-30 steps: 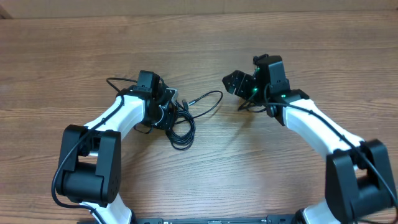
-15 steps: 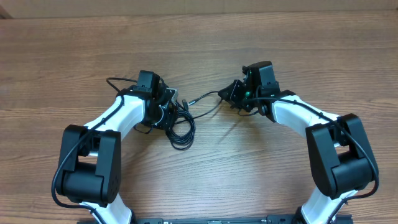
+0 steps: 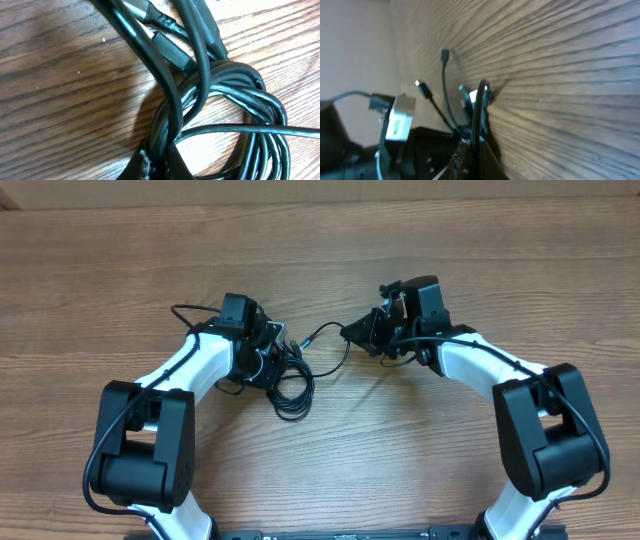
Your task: Untangle cables
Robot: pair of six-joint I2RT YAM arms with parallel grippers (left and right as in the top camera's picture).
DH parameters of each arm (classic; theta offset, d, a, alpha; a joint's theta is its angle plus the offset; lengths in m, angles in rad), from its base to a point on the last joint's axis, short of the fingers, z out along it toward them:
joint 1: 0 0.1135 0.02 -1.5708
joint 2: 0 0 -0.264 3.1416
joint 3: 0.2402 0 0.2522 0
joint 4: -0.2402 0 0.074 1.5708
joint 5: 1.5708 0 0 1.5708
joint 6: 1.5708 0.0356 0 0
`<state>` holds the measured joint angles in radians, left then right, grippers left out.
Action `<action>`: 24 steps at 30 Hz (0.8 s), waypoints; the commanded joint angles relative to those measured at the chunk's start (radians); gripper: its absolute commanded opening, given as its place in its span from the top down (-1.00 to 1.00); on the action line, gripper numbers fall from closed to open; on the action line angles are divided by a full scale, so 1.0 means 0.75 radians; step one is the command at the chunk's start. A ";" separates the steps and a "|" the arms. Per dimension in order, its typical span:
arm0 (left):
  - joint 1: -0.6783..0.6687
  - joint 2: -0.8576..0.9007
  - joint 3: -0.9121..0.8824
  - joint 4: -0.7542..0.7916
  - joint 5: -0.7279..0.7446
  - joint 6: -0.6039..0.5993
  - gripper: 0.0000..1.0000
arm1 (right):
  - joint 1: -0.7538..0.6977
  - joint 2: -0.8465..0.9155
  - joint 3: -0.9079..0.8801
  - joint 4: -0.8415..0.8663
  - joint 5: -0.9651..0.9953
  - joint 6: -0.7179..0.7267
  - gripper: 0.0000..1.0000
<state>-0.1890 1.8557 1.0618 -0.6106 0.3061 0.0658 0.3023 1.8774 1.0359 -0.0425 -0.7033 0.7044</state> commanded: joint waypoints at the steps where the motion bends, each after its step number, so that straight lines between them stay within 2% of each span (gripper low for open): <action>1: 0.007 0.054 -0.046 0.013 -0.108 0.007 0.92 | 0.002 -0.164 0.016 -0.005 -0.071 -0.069 0.92; 8: 0.007 0.054 -0.045 0.012 -0.107 0.007 0.92 | 0.093 -0.296 0.016 -0.088 -0.024 -0.062 0.93; 13: 0.008 0.033 0.008 -0.069 -0.071 0.008 0.92 | 0.182 -0.296 0.016 -0.239 0.206 -0.062 0.93; 21: 0.009 -0.173 0.073 -0.138 0.153 -0.008 0.92 | 0.285 -0.295 0.016 -0.255 0.427 0.039 0.93; 24: 0.008 -0.257 0.074 -0.137 0.153 -0.065 0.92 | 0.301 -0.295 0.016 -0.255 0.429 0.052 0.93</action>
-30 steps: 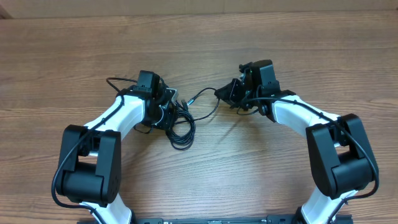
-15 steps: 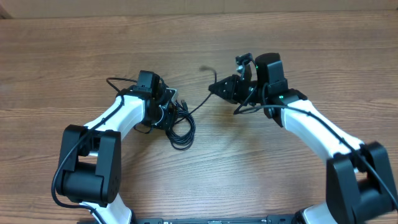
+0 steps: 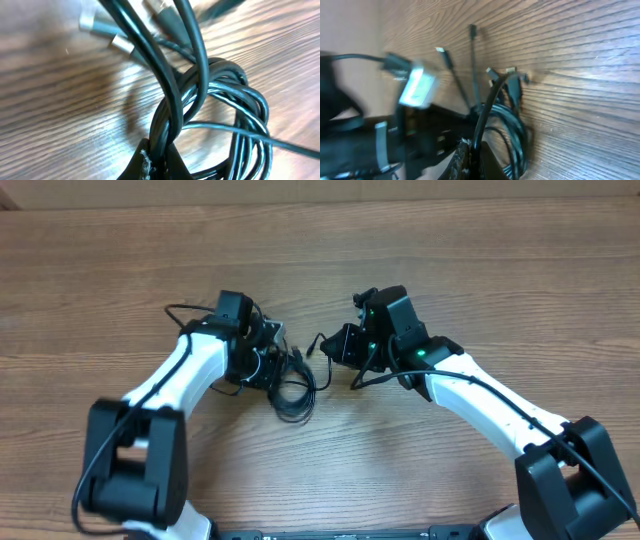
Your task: Untangle cables
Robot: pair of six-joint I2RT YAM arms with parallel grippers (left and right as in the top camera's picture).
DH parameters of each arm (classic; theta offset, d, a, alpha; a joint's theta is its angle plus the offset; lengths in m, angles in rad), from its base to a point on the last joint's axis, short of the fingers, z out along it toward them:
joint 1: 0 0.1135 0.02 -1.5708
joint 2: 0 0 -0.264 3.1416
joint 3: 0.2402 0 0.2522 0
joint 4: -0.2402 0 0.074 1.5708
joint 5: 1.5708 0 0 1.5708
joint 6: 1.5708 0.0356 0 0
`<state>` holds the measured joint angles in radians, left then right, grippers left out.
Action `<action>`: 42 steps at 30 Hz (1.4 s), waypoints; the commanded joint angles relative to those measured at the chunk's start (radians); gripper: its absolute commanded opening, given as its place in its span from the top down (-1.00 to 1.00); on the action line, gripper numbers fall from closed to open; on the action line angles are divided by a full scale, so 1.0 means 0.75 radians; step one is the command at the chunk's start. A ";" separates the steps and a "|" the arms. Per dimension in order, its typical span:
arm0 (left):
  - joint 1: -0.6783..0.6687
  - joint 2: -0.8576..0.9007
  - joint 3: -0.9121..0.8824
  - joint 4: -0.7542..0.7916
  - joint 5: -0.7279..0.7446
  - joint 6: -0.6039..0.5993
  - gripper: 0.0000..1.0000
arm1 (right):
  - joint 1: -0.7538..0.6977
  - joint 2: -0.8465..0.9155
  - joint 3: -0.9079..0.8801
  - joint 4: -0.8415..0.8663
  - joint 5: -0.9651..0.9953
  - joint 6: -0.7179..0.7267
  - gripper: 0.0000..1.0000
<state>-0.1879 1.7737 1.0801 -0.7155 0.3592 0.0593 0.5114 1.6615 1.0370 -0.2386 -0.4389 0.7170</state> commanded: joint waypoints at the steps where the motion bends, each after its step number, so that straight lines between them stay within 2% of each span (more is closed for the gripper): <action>1: 0.007 -0.169 0.050 0.003 0.082 -0.080 0.92 | 0.027 -0.006 0.014 0.006 0.077 0.058 0.93; 7: 0.005 -0.195 0.048 0.006 0.082 -0.227 0.92 | 0.058 0.002 0.014 0.006 0.097 0.097 0.93; 11: 0.004 -0.175 0.047 -0.014 0.097 -0.250 0.92 | 0.073 0.002 0.014 0.006 0.095 0.133 0.93; 18: 0.005 -0.166 0.047 0.004 0.293 -0.282 0.91 | 0.127 0.002 0.014 0.031 0.169 0.166 0.93; 24: 0.005 -0.166 0.047 -0.020 0.303 -0.559 0.92 | 0.136 0.003 0.014 0.039 0.225 0.167 0.93; 28: 0.005 -0.166 0.047 -0.048 0.386 -0.510 0.92 | 0.101 0.003 0.014 0.148 0.219 0.191 0.93; 34: 0.005 -0.166 0.047 -0.092 0.420 -0.458 0.92 | -0.078 0.002 0.014 0.408 -0.138 0.332 0.93; 37: 0.005 -0.166 0.047 -0.097 0.430 -0.470 0.92 | -0.107 0.002 0.014 0.334 -0.156 0.343 0.93; 42: 0.005 -0.166 0.047 -0.060 0.546 -0.484 0.92 | -0.047 0.003 0.014 0.088 0.043 0.320 0.93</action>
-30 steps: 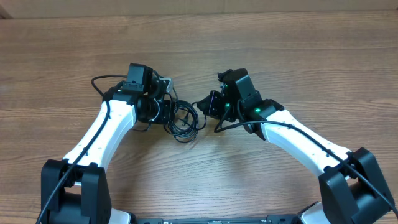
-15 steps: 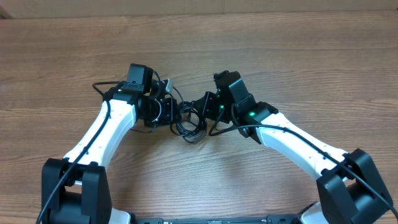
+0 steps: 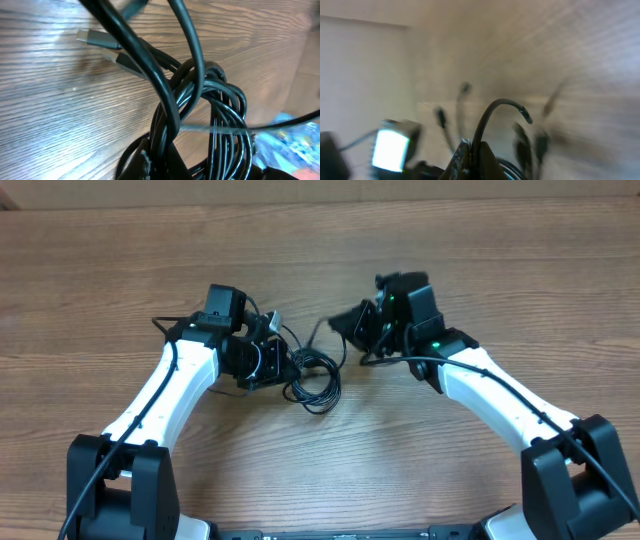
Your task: Untangle cables
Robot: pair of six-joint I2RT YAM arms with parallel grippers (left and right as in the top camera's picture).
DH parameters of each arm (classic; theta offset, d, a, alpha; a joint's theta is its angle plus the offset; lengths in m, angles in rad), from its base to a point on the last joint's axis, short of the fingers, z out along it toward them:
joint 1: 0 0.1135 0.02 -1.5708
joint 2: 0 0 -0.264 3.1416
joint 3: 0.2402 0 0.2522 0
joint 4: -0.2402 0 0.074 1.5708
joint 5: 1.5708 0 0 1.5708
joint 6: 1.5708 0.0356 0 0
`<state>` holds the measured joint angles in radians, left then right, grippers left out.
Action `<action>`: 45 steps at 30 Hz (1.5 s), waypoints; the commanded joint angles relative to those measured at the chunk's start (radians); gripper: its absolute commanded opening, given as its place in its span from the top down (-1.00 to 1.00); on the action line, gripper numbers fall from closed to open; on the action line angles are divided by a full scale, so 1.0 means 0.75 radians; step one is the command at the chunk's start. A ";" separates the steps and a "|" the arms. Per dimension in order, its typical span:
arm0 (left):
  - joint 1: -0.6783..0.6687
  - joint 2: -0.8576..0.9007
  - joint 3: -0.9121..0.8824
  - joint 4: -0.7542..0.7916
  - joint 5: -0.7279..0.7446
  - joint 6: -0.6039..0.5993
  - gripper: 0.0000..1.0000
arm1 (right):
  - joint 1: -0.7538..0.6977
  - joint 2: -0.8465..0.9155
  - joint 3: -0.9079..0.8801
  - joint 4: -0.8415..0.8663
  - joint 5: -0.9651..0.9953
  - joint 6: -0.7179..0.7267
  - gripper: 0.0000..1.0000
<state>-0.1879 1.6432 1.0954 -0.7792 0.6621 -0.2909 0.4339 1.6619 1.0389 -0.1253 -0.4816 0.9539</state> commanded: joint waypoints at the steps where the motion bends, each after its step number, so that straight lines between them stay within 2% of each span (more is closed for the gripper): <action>1: 0.005 0.008 0.027 0.035 0.173 -0.018 0.92 | 0.072 0.004 0.011 -0.083 0.137 0.005 0.93; 9: 0.005 0.008 0.027 0.031 0.107 -0.072 0.92 | 0.248 0.006 0.011 0.044 0.174 0.004 0.93; 16: 0.005 0.008 0.027 0.030 0.079 -0.072 0.92 | 0.250 0.006 0.011 0.012 0.207 -0.165 0.93; 20: 0.006 0.008 0.027 0.037 0.079 -0.073 0.92 | 0.240 0.006 0.011 -0.019 0.197 -0.169 0.89; 24: 0.006 0.008 0.027 0.031 0.080 -0.095 0.92 | 0.238 0.001 0.012 0.015 0.100 -0.316 0.70; 28: 0.006 0.008 0.027 0.027 0.080 -0.135 0.92 | 0.210 -0.078 0.013 0.018 0.041 -0.483 0.18; 32: 0.009 0.008 0.027 0.027 0.082 -0.202 0.92 | 0.185 -0.174 0.013 -0.068 0.042 -0.623 -0.04; 36: 0.028 0.008 0.027 0.028 0.121 -0.271 0.92 | 0.148 -0.243 0.013 -0.138 0.043 -0.602 -0.07; 40: 0.087 0.008 0.027 0.043 0.290 -0.275 0.92 | 0.053 -0.284 0.013 -0.200 0.043 -0.423 -0.09; 45: 0.197 0.008 0.027 0.042 0.464 -0.272 0.92 | -0.072 -0.277 0.013 -0.386 0.047 -0.203 -0.10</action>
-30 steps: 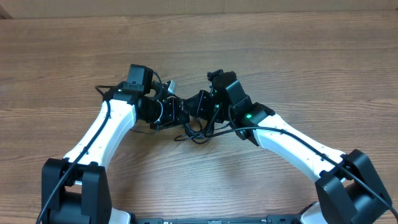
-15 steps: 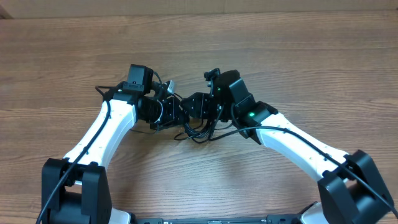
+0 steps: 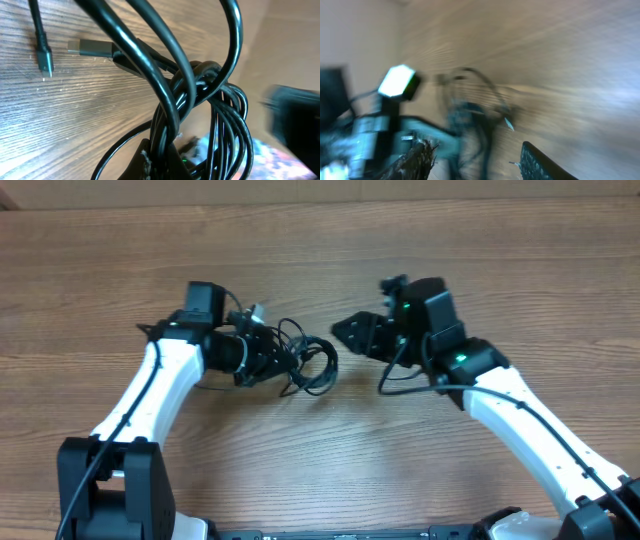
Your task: Untangle cables
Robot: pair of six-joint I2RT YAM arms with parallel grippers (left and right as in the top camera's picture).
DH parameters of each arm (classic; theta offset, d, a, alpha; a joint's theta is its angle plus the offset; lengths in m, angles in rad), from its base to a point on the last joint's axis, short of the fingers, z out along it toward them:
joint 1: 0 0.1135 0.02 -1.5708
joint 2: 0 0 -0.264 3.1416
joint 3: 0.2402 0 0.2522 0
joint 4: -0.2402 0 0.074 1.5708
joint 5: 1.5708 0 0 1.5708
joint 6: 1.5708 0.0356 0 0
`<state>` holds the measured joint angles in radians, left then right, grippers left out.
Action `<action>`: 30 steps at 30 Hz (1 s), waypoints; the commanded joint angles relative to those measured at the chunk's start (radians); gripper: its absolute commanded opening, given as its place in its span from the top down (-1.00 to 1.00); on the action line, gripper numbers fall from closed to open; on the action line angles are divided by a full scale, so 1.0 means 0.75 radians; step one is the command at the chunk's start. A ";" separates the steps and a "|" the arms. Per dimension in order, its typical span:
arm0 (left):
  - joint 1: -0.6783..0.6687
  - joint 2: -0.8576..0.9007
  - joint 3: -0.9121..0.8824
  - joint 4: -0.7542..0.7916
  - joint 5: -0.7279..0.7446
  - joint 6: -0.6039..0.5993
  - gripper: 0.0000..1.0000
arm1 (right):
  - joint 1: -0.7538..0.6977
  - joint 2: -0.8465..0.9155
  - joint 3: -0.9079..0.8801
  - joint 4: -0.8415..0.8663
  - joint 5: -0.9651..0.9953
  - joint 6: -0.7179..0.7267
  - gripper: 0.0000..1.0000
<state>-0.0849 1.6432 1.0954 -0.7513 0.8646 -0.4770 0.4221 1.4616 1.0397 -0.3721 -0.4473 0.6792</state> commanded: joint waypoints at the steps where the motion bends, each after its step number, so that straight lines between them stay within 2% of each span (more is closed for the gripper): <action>1: 0.076 0.008 0.027 0.005 0.211 -0.023 0.92 | -0.068 -0.006 0.012 -0.100 0.001 0.178 -0.09; 7: 0.124 0.008 0.027 0.005 0.289 -0.083 0.91 | -0.043 0.054 0.004 -0.239 0.001 0.236 -0.08; 10: 0.124 0.008 0.027 0.012 0.351 -0.147 0.92 | -0.013 0.106 -0.022 -0.240 0.001 0.361 -0.06; 12: 0.124 0.008 0.027 0.035 0.402 -0.153 0.91 | 0.003 0.141 -0.038 -0.240 0.001 0.475 0.12; 14: 0.124 0.008 0.027 0.043 0.442 -0.153 0.92 | 0.014 0.176 -0.055 -0.227 -0.001 0.590 0.20; 18: 0.128 0.008 0.027 0.041 0.453 -0.192 0.92 | 0.022 0.218 -0.079 -0.123 -0.069 0.585 0.41; 20: 0.133 0.008 0.027 0.040 0.449 -0.241 0.92 | 0.022 0.228 -0.093 -0.068 -0.106 0.564 0.67; 21: 0.135 0.008 0.027 0.040 0.448 -0.259 0.92 | 0.022 0.230 -0.096 -0.064 -0.109 0.566 0.91; 26: 0.142 0.008 0.027 0.040 0.423 -0.277 0.92 | 0.022 0.230 -0.096 -0.070 -0.105 0.551 0.87; 27: 0.142 0.008 0.027 0.040 0.408 -0.277 0.92 | 0.024 0.230 -0.096 -0.070 -0.105 0.537 0.72; 30: 0.143 0.008 0.027 0.043 0.378 -0.283 0.92 | 0.041 0.230 -0.096 -0.064 -0.103 0.514 0.44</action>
<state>0.0093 1.6432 1.0954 -0.7246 1.1473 -0.6693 0.4355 1.6302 0.9749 -0.4259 -0.5194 1.0805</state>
